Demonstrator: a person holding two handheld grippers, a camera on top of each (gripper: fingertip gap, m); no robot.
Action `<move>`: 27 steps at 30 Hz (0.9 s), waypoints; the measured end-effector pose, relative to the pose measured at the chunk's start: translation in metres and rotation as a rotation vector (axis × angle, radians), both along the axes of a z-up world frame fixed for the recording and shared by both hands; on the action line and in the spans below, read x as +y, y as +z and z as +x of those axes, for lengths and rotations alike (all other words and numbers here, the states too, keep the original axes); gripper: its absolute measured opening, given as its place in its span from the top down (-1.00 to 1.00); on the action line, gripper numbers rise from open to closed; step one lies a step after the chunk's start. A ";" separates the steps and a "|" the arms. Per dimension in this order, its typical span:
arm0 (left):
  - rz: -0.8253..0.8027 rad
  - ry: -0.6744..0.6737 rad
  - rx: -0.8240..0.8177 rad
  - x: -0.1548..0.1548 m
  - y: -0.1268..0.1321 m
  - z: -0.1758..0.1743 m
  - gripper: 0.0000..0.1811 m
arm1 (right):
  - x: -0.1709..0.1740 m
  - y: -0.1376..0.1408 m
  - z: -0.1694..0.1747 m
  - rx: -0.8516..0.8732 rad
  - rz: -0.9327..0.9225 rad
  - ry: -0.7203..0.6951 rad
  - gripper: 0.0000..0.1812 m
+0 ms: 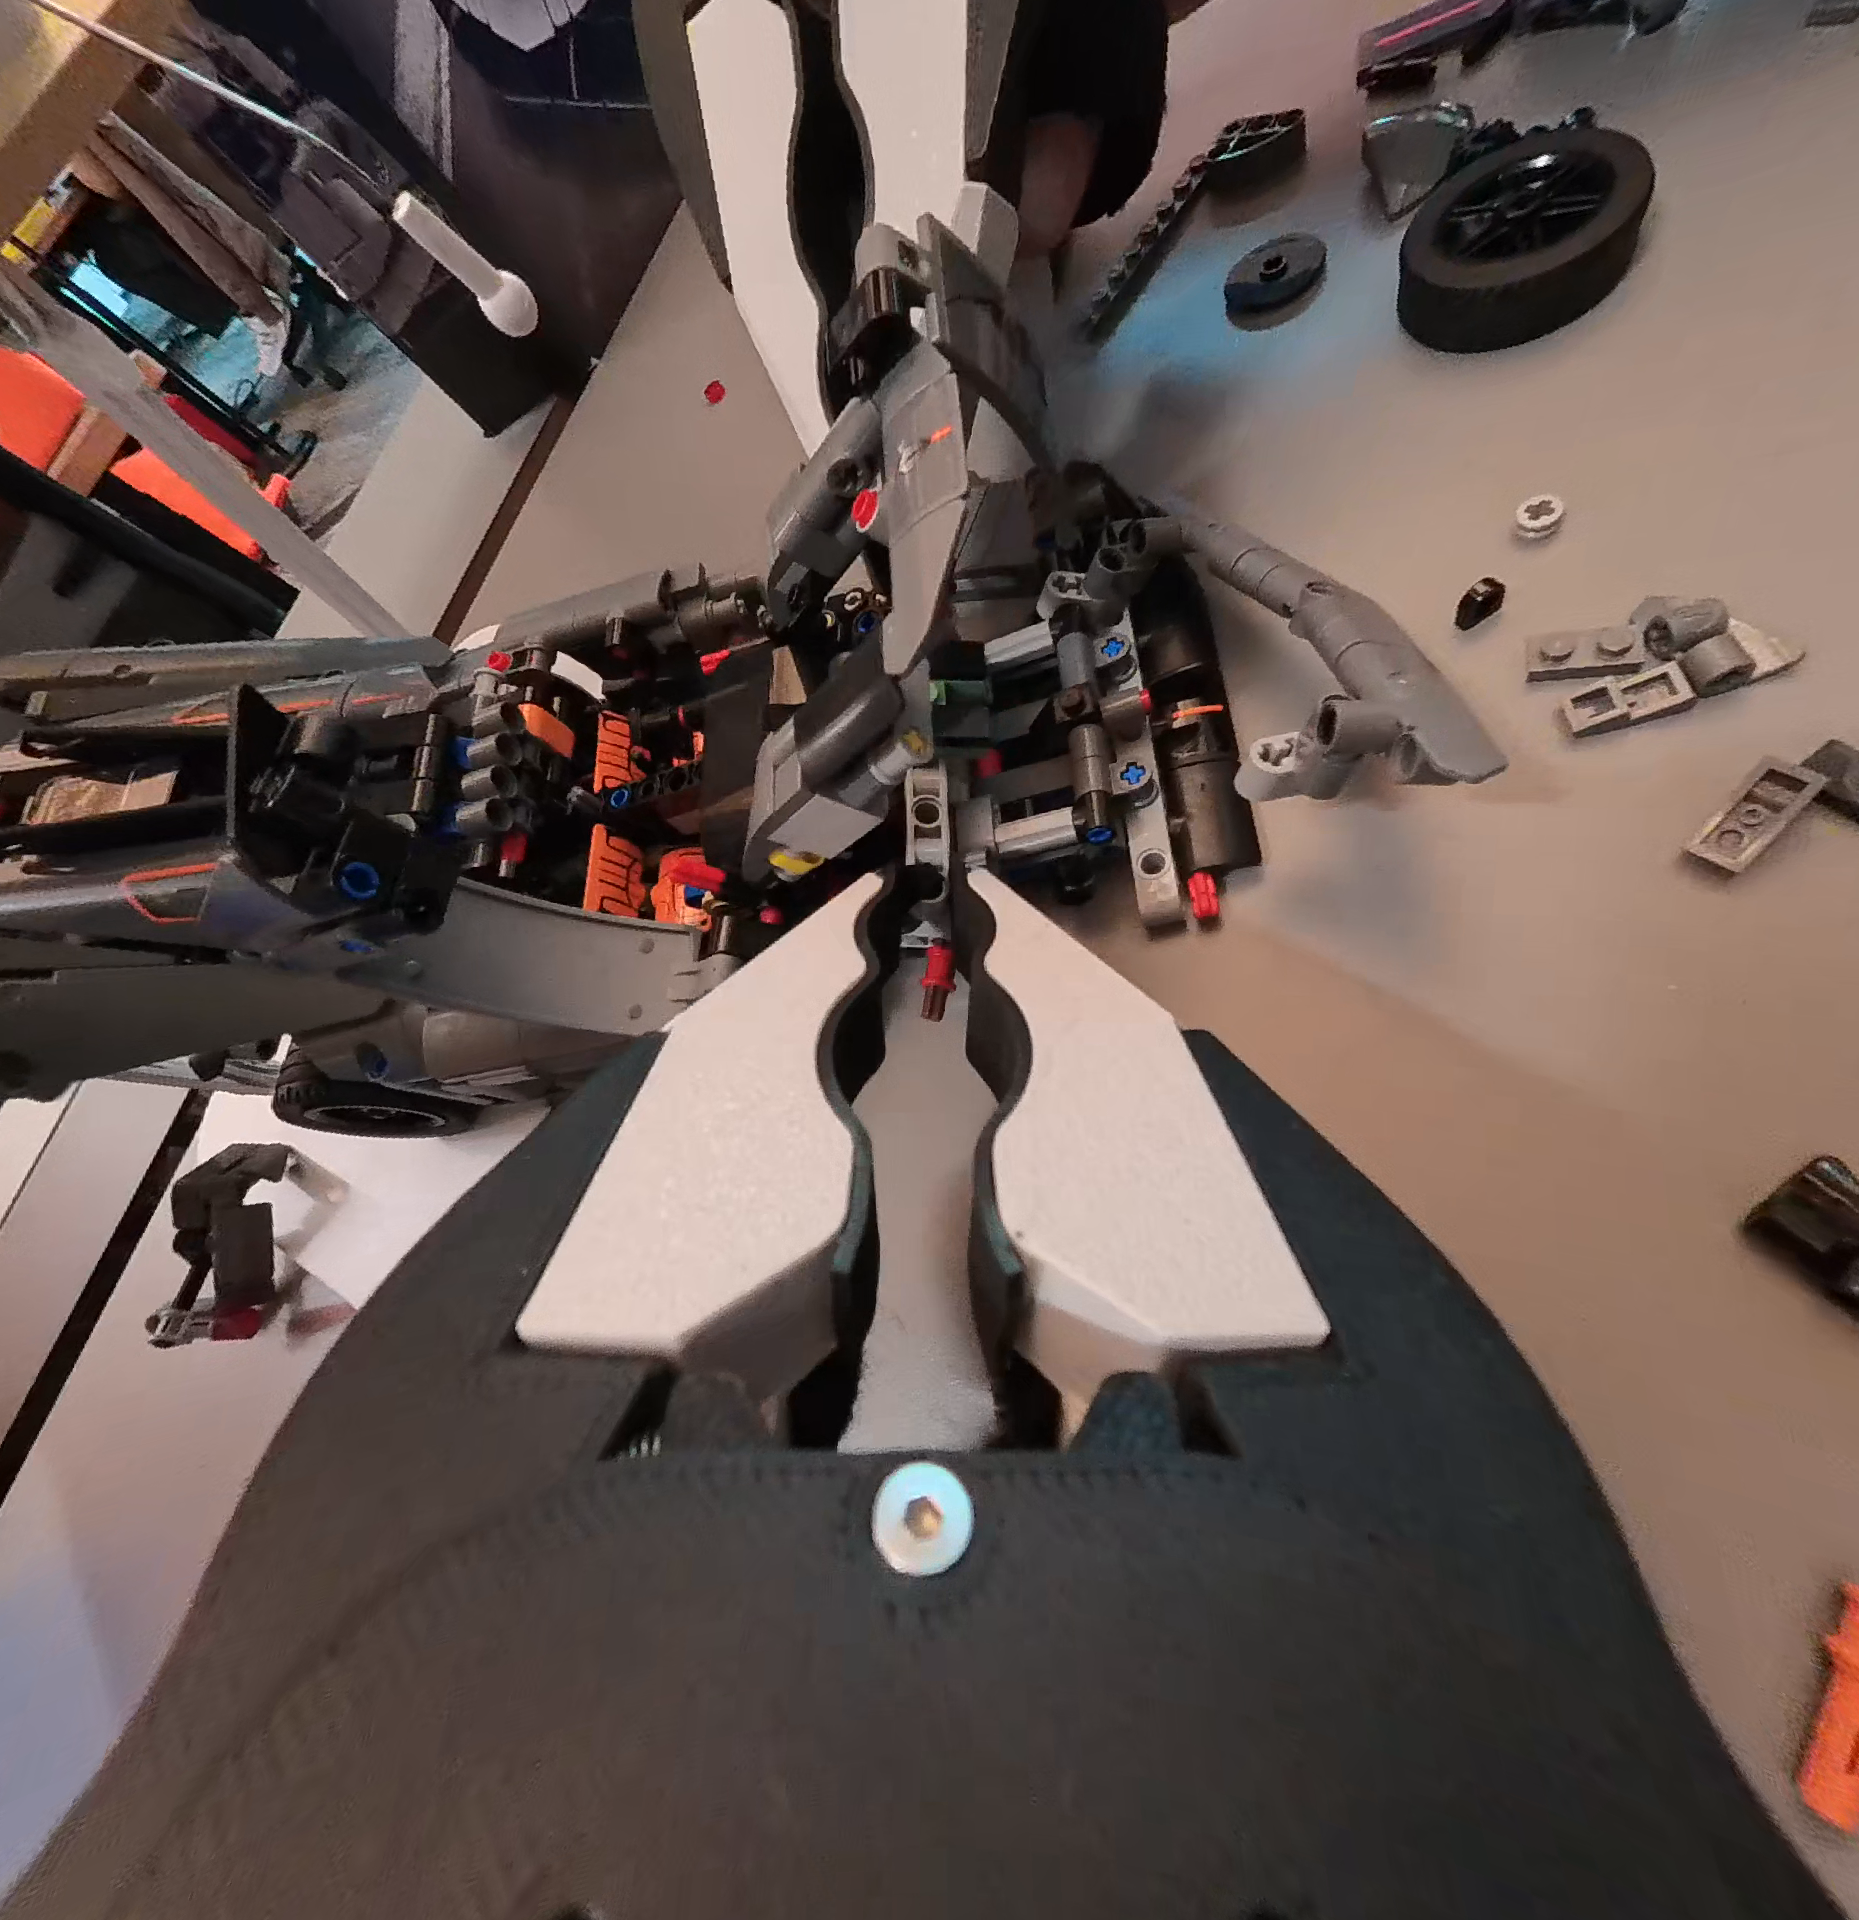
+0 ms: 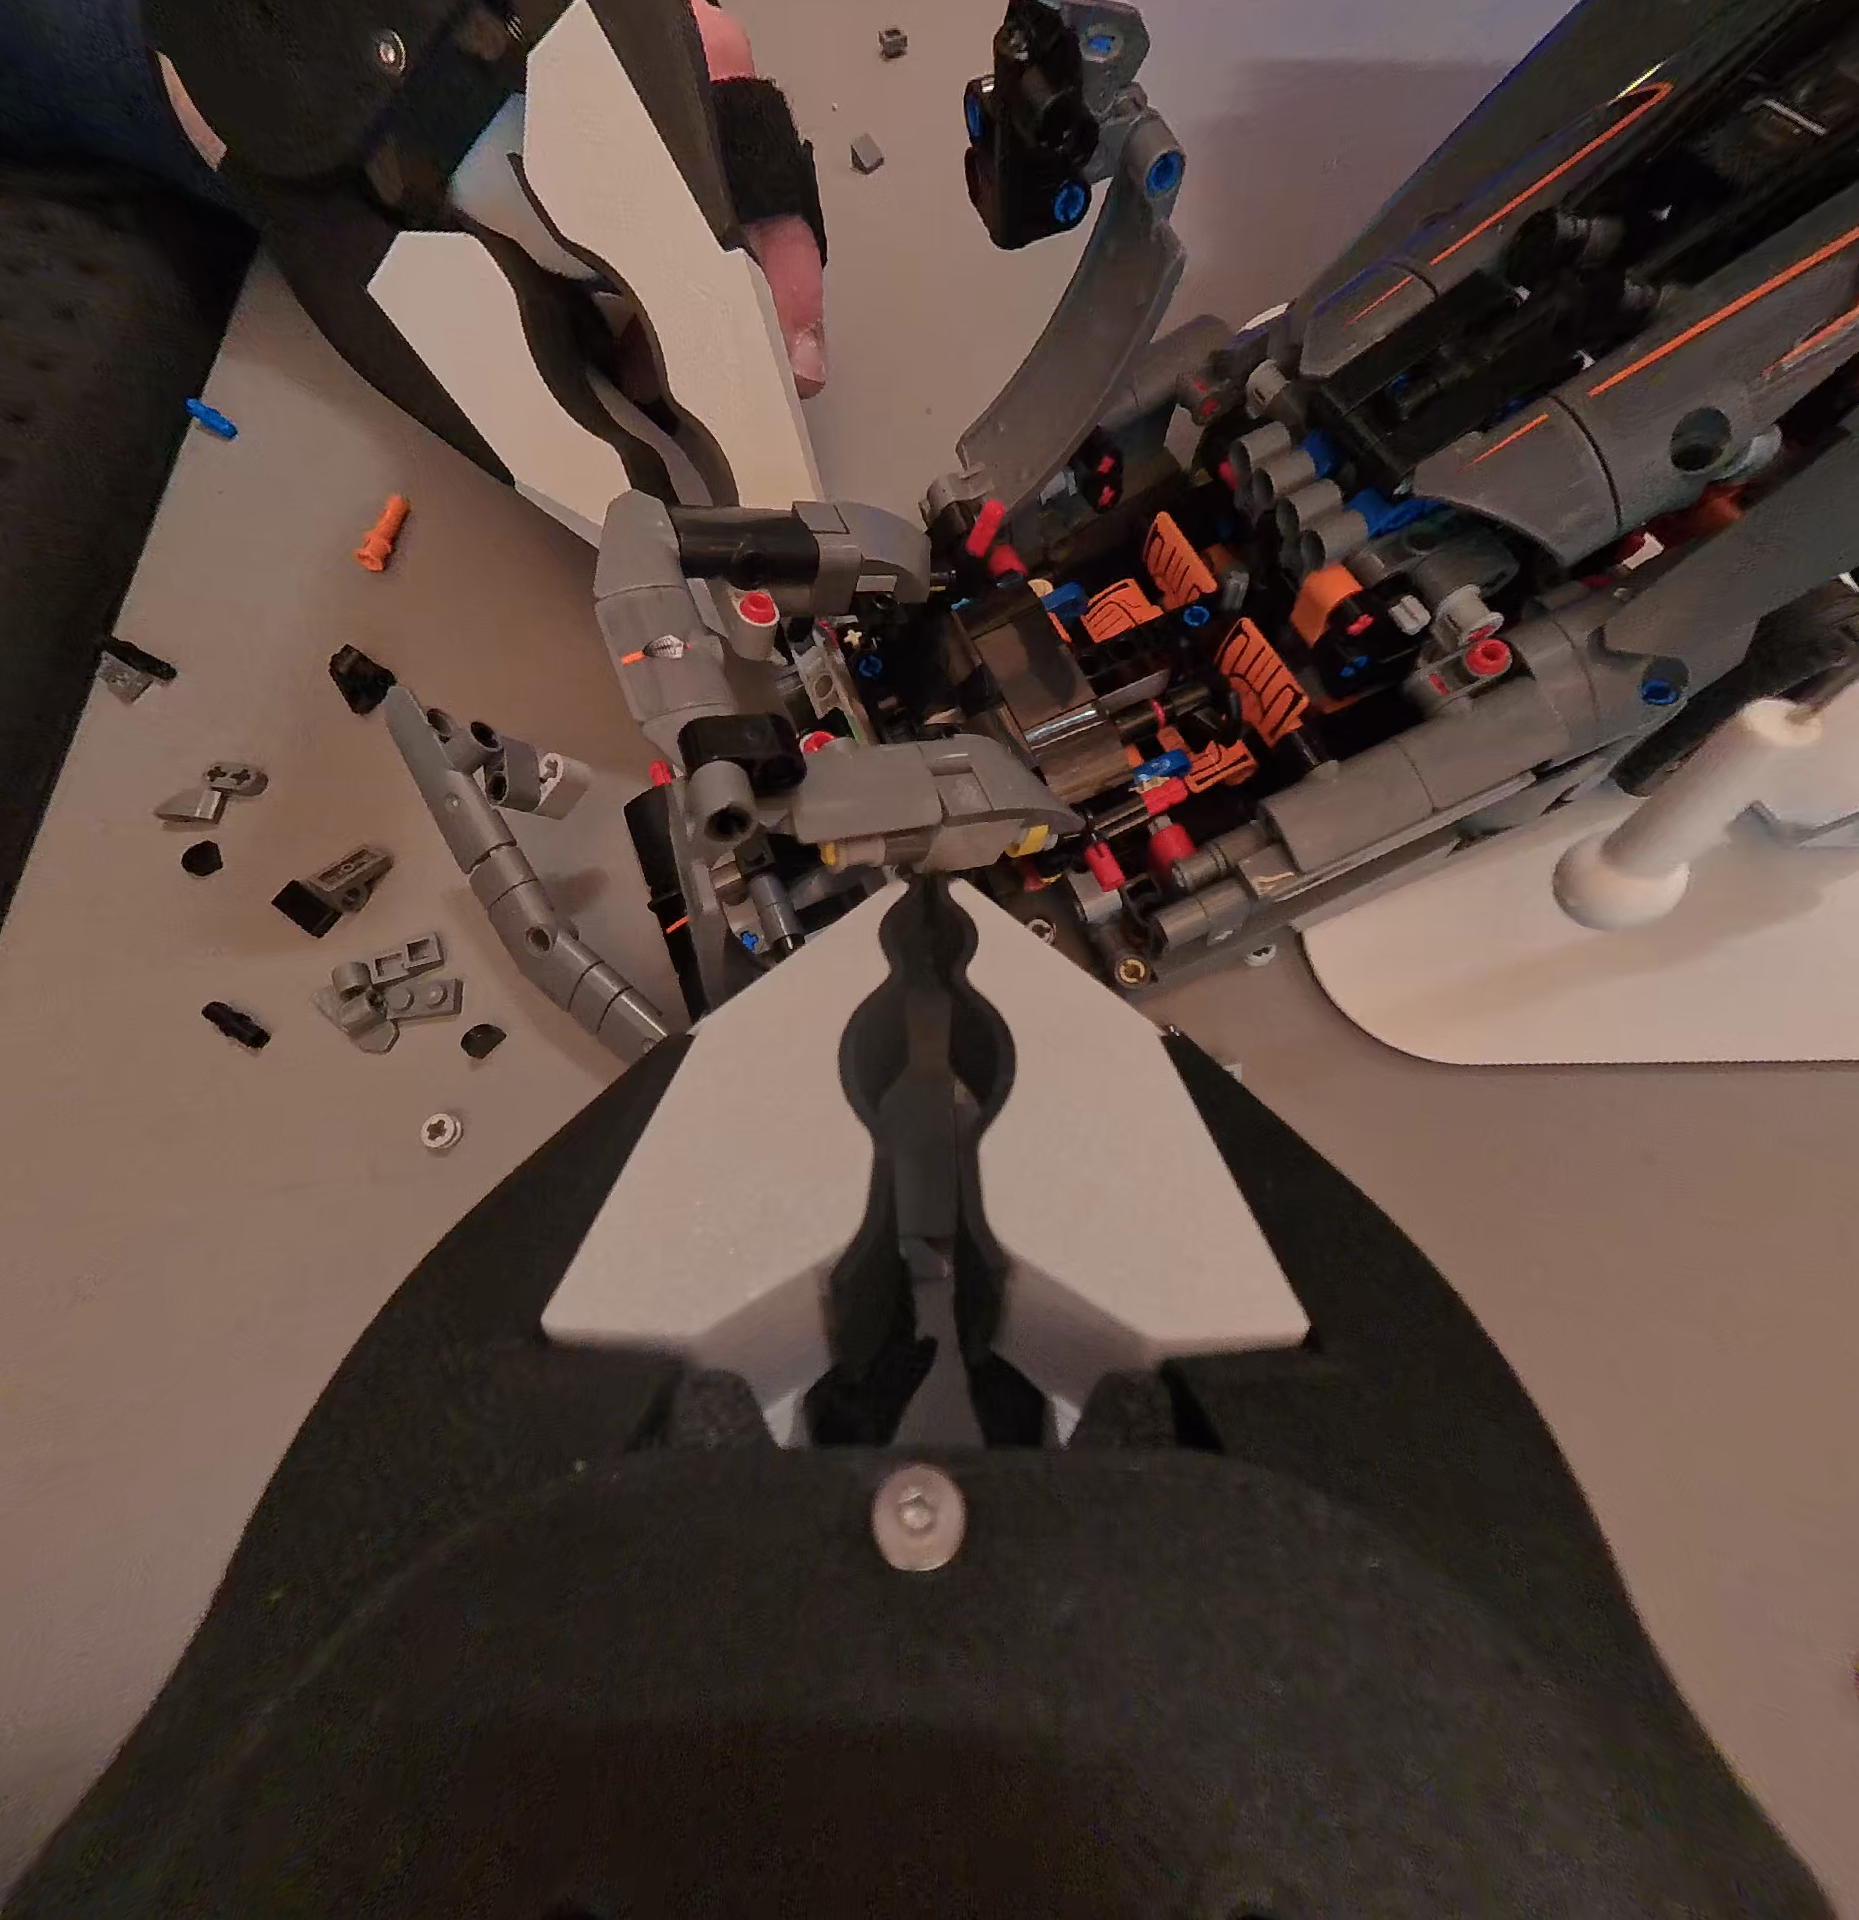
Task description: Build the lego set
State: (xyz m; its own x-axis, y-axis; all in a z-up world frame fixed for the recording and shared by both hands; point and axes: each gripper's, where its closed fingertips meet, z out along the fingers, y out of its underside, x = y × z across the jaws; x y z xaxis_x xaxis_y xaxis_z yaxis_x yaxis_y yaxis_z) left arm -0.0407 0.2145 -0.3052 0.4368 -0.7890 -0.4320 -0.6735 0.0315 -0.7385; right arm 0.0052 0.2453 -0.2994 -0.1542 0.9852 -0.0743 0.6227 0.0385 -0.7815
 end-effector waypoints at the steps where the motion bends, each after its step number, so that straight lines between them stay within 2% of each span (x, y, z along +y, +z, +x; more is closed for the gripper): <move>1: 0.007 0.001 0.005 0.000 0.000 0.000 0.93 | 0.001 0.000 0.000 0.003 0.005 -0.002 1.00; 13: 0.067 0.011 0.056 0.001 0.001 -0.001 0.96 | 0.003 -0.001 -0.002 0.034 0.018 -0.018 1.00; 27: -0.047 0.032 -0.039 0.004 0.000 -0.002 0.96 | 0.005 -0.001 -0.003 0.050 0.077 -0.021 1.00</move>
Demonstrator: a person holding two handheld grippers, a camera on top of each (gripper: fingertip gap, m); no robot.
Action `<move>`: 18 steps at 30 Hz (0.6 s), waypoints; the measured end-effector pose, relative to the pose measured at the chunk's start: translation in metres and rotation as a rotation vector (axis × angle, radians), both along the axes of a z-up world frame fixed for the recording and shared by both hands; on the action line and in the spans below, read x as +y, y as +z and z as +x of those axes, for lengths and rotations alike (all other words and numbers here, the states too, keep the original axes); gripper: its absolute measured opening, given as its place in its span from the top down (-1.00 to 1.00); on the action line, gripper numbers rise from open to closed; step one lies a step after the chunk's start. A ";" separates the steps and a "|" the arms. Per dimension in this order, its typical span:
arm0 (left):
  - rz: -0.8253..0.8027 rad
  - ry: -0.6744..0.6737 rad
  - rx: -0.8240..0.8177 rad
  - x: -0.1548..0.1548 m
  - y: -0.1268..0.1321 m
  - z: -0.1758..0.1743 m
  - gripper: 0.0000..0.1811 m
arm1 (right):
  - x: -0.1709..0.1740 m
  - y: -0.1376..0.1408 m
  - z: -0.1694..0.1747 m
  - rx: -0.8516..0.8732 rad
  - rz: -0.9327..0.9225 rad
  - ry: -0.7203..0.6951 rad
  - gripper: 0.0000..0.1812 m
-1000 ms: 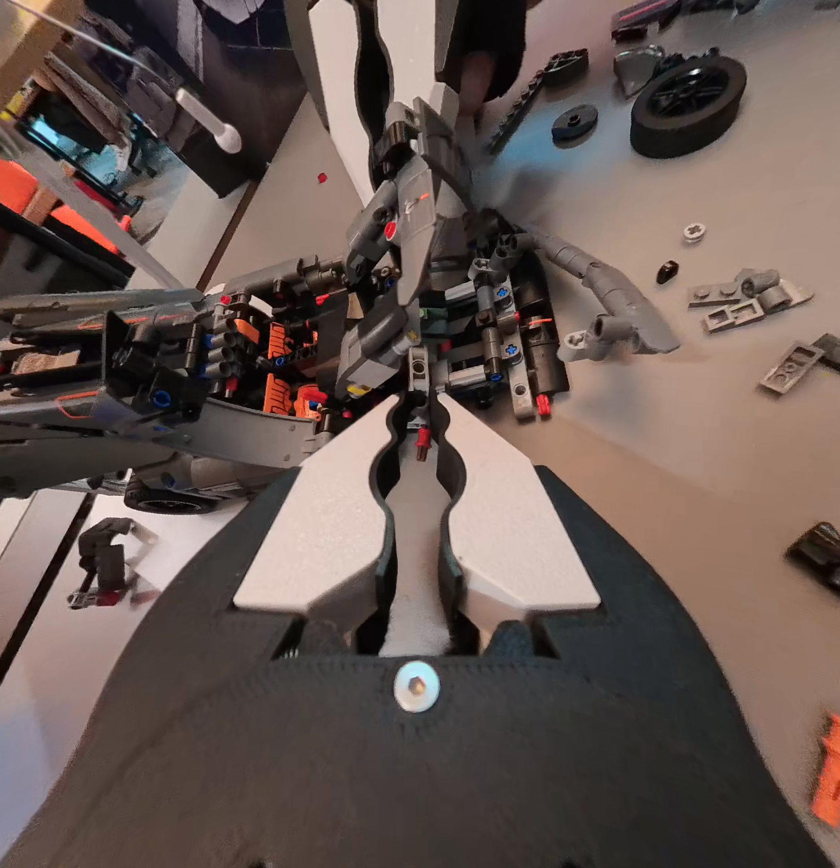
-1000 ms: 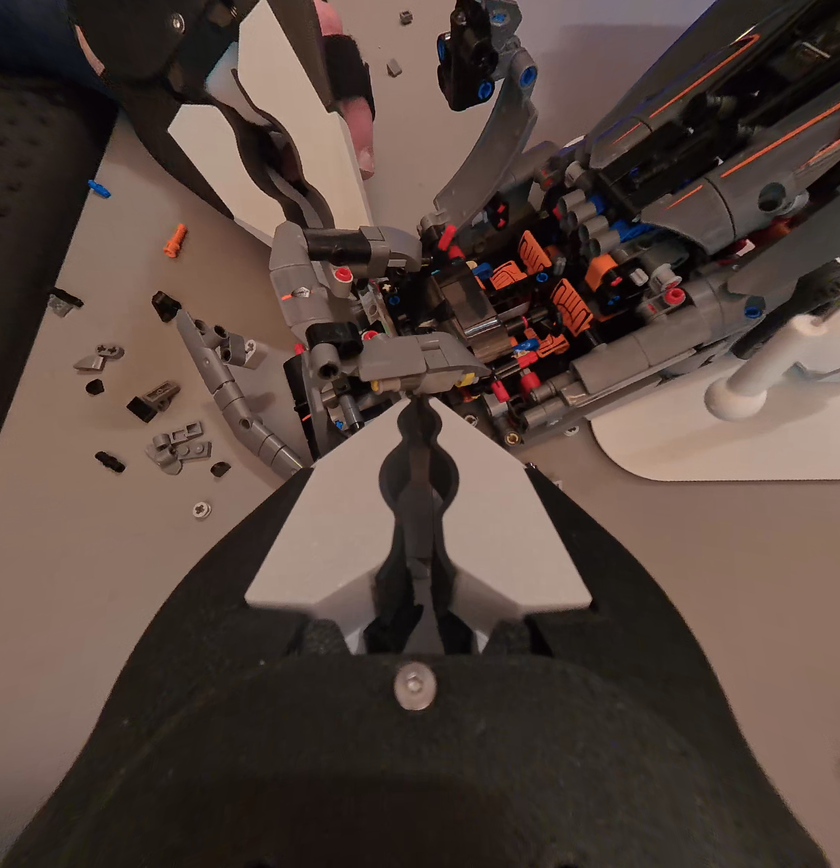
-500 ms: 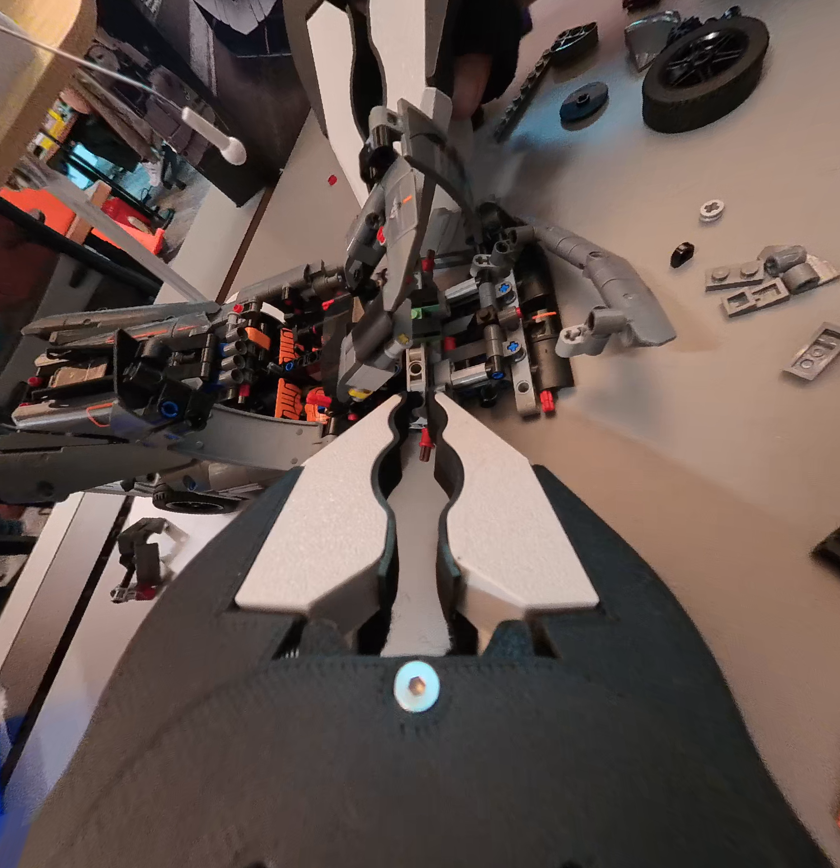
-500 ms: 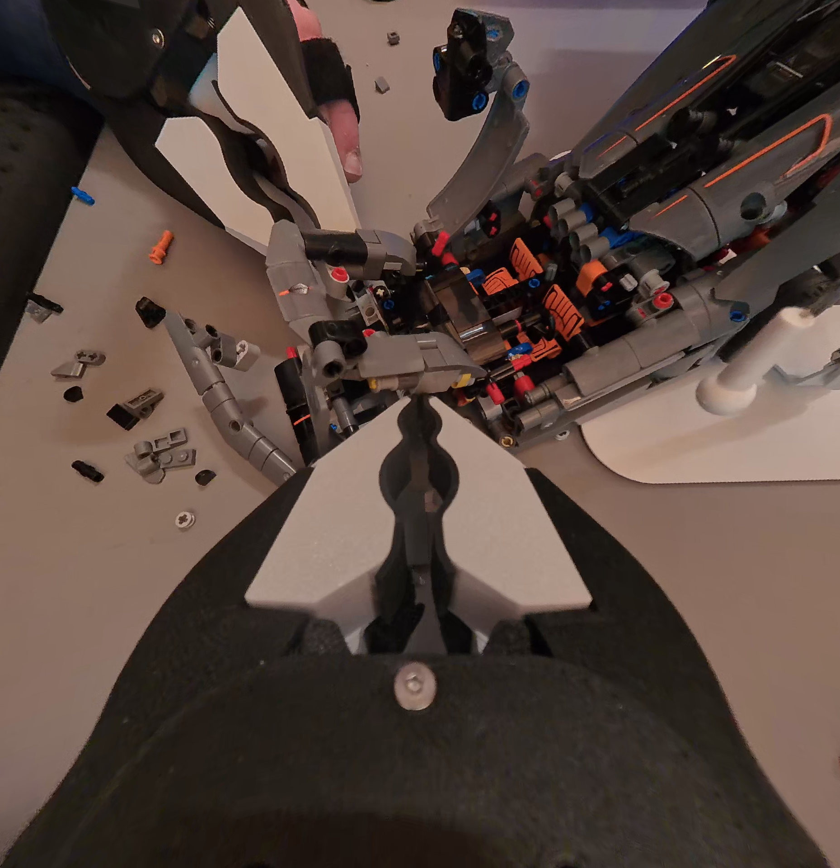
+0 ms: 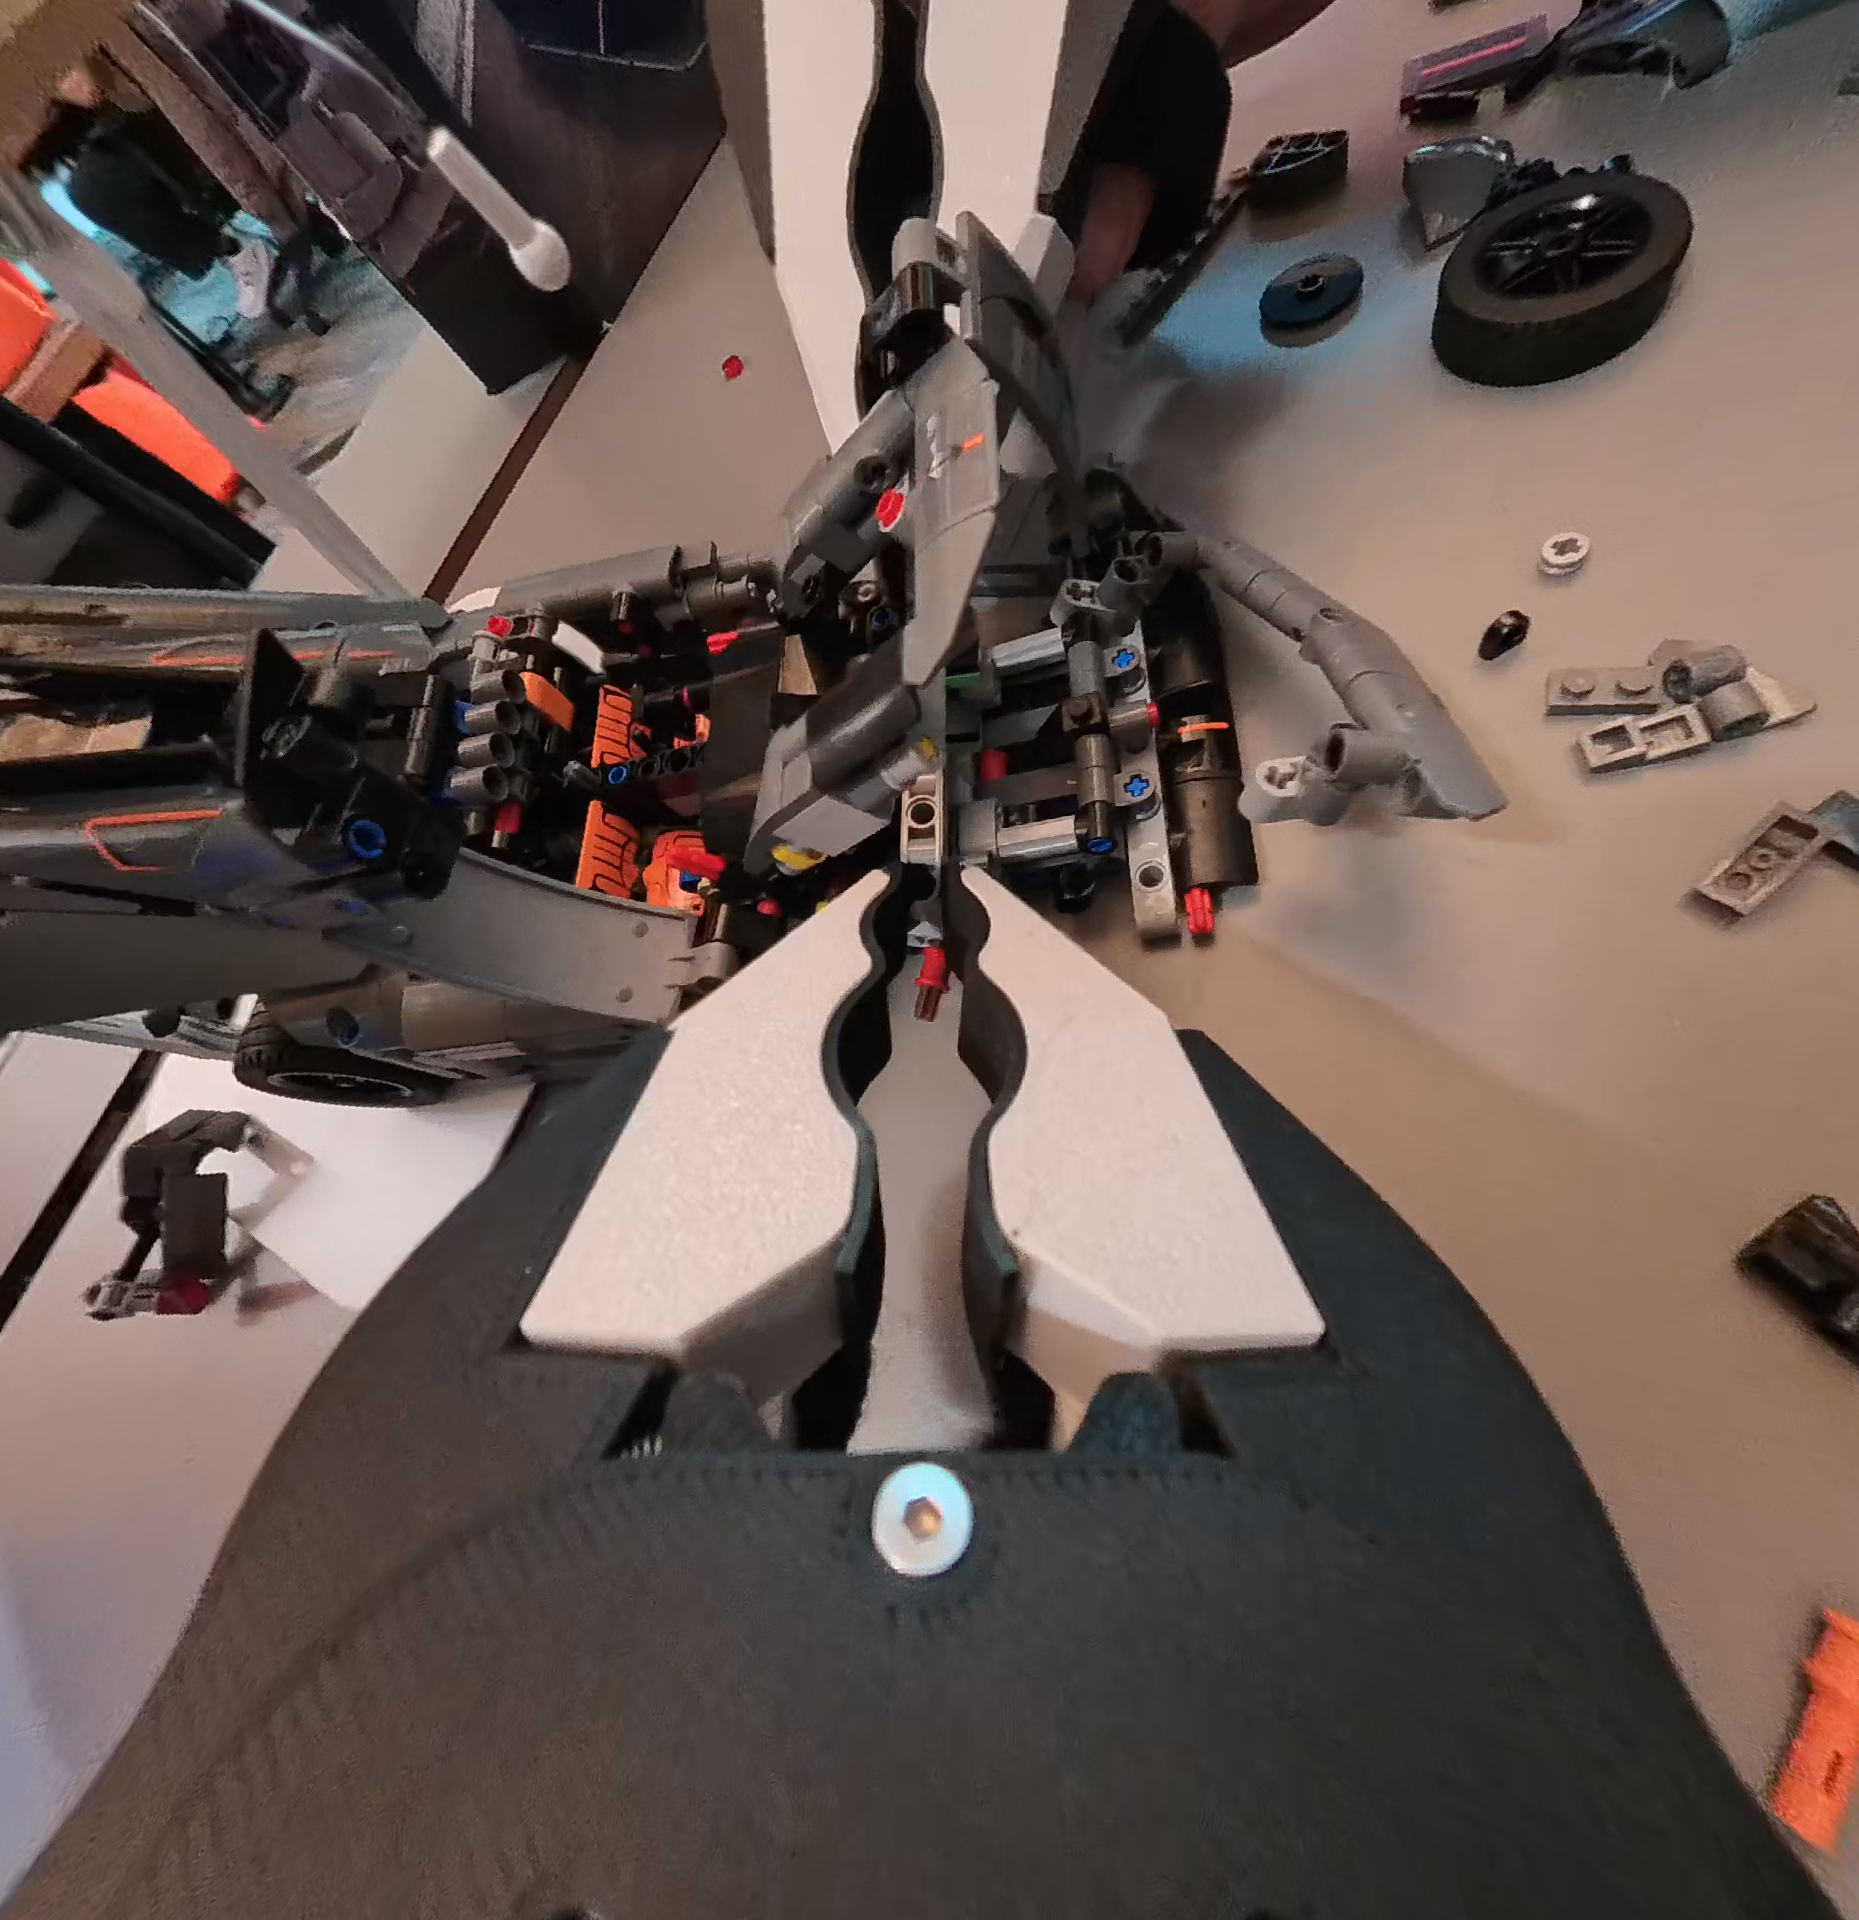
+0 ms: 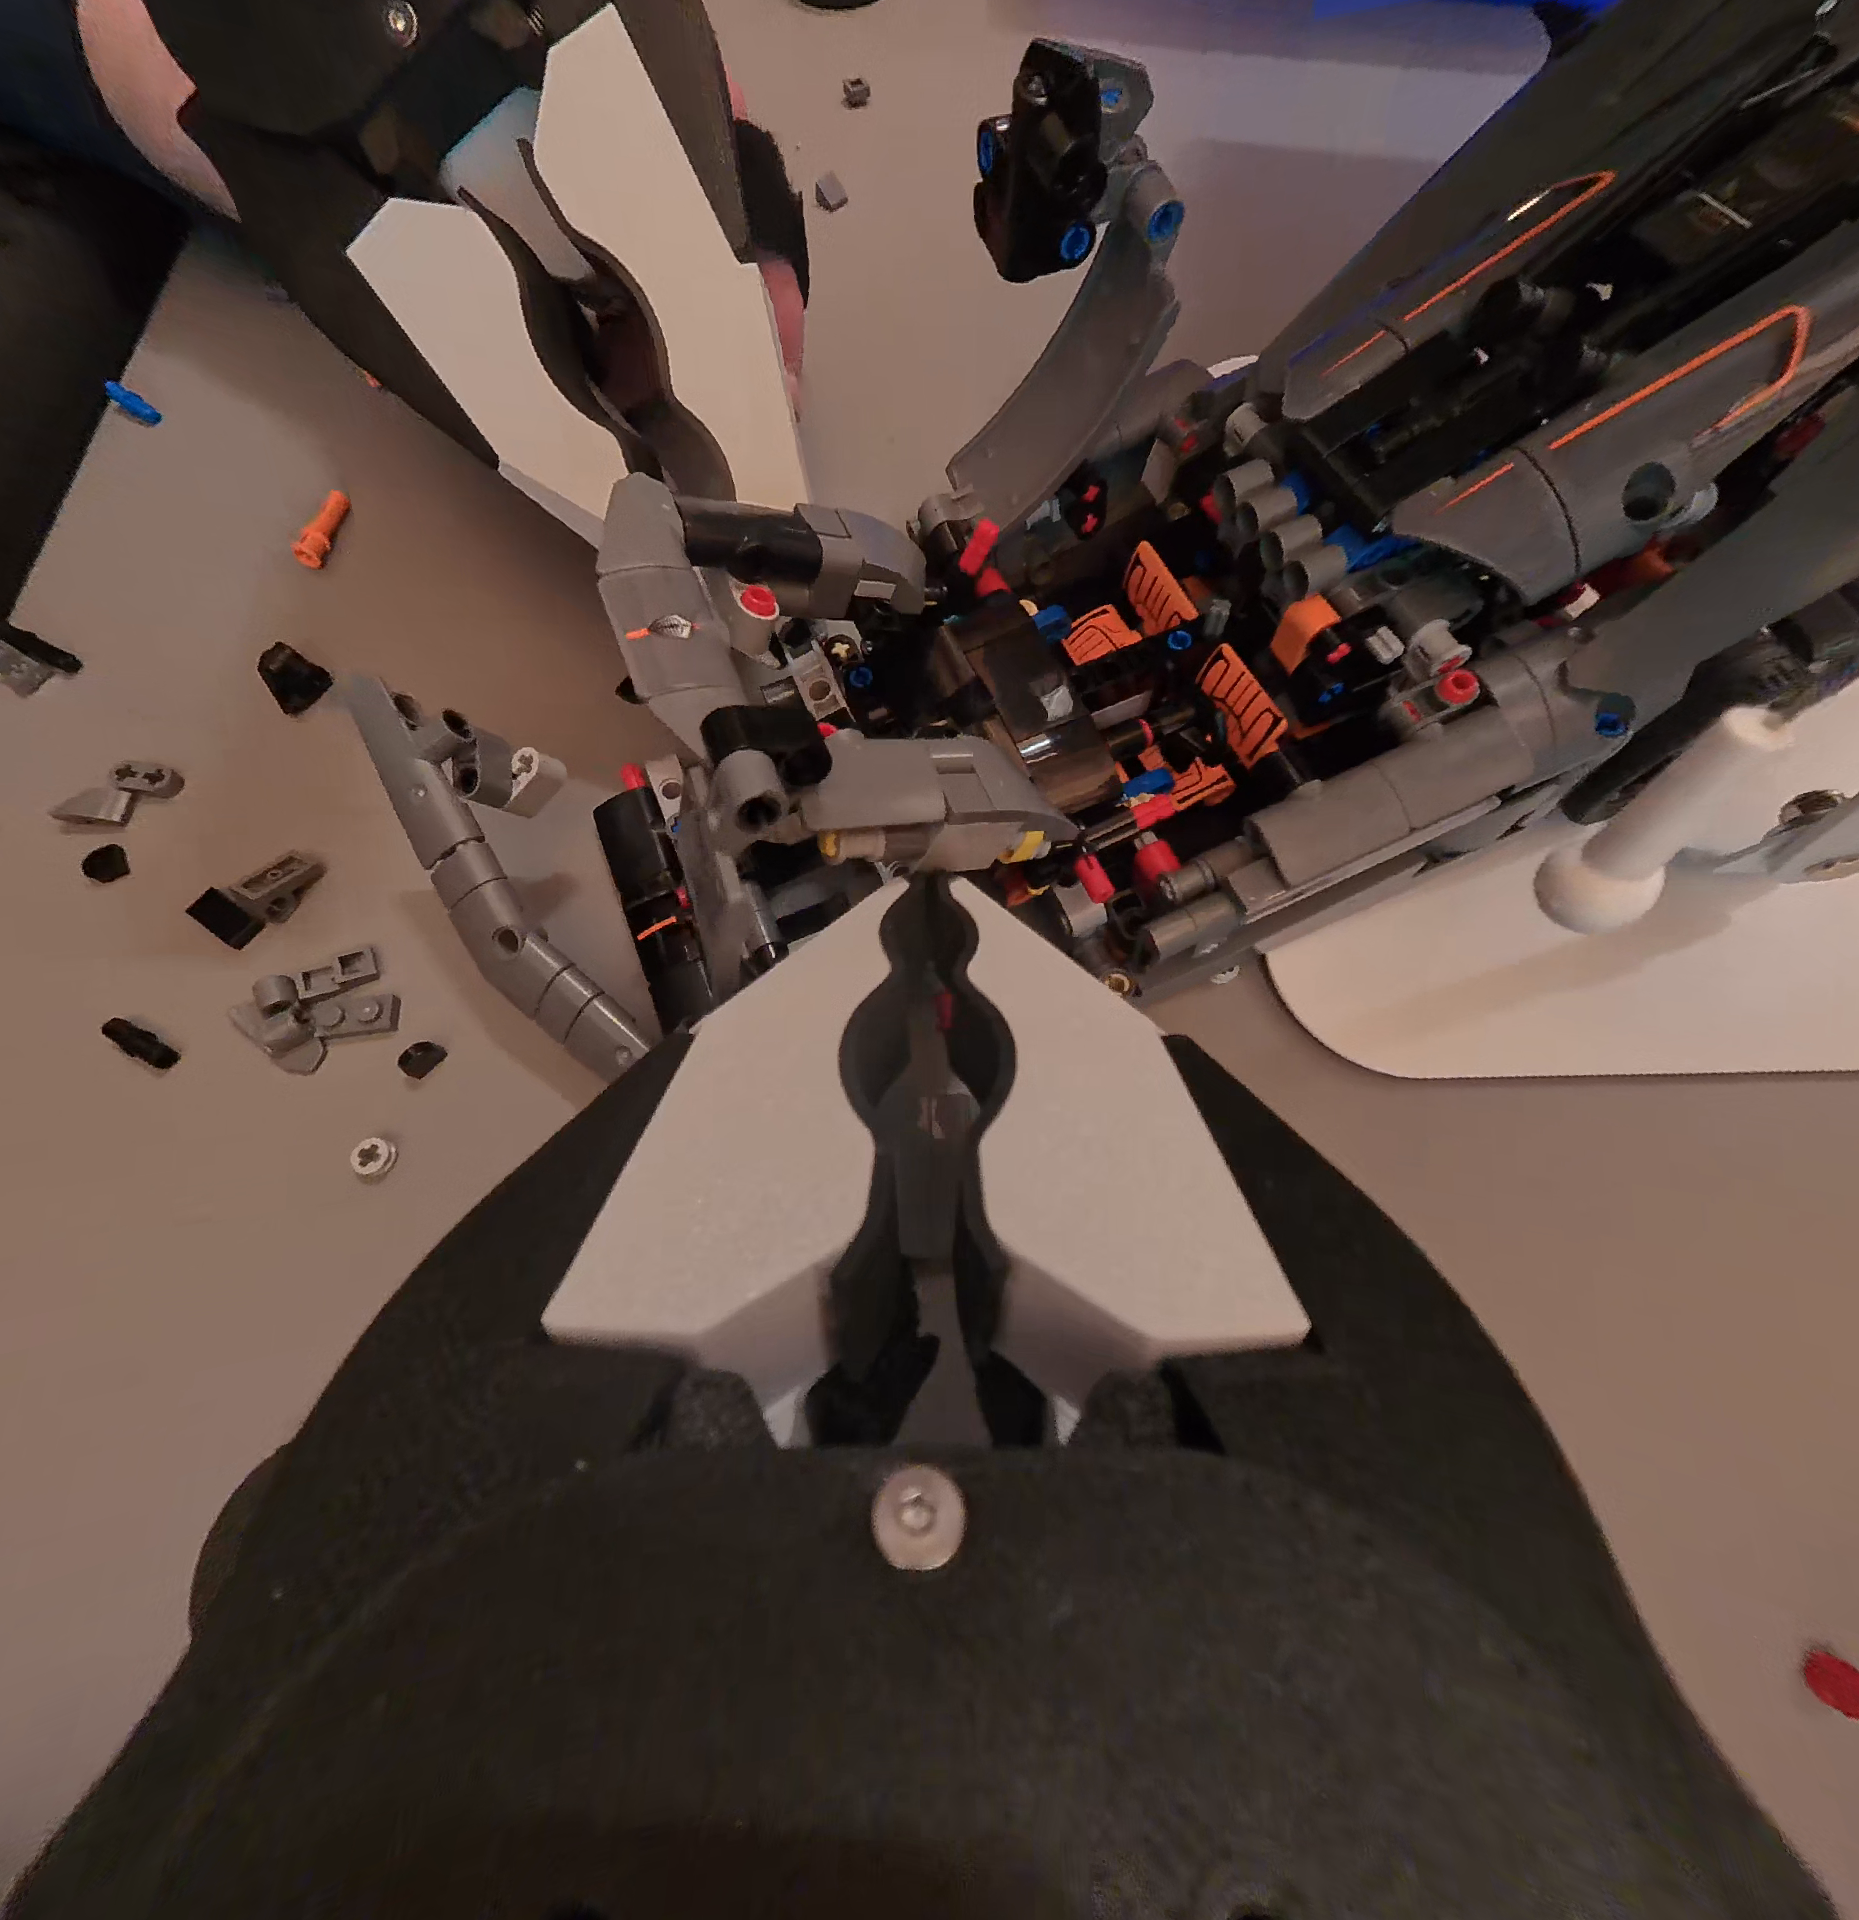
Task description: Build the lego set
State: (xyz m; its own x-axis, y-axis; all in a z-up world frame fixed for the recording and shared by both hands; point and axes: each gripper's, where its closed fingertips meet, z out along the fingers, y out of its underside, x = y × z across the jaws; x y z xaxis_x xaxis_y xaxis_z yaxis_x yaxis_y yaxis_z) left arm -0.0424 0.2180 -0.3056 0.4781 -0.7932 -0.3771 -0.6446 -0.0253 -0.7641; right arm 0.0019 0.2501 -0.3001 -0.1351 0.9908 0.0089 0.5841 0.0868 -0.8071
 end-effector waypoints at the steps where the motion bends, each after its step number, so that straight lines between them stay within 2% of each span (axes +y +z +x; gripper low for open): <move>1: -0.018 -0.001 -0.015 0.000 0.000 0.000 0.96 | 0.000 0.000 0.000 -0.001 -0.007 -0.001 1.00; 7: -0.075 0.001 -0.061 0.000 -0.001 0.000 0.96 | 0.001 -0.001 0.000 -0.007 -0.009 -0.007 1.00; 18: -0.086 0.003 -0.067 0.001 -0.001 -0.001 0.96 | 0.007 0.004 0.008 0.001 0.061 0.004 1.00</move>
